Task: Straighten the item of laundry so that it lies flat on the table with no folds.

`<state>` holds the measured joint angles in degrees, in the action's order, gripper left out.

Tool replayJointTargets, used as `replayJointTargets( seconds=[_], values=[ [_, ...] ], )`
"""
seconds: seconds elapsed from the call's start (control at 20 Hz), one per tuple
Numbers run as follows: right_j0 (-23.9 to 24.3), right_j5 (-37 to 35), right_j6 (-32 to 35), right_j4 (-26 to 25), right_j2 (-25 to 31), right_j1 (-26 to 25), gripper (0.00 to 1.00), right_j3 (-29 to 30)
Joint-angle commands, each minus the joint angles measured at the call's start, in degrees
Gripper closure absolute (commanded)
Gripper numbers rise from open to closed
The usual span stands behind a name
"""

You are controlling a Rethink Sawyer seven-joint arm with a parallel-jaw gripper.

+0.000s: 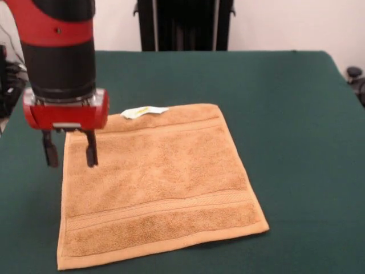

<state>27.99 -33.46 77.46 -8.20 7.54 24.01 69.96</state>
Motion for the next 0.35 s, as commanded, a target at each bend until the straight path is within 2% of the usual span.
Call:
replayJointTargets(
  seconds=[0.05,0.35],
  values=[
    [0.1,3.7,7.7,-1.1,1.1,5.2,0.0,14.6],
    [-0.2,2.6,7.7,-0.6,1.1,5.3,0.0,15.1]
  ],
)
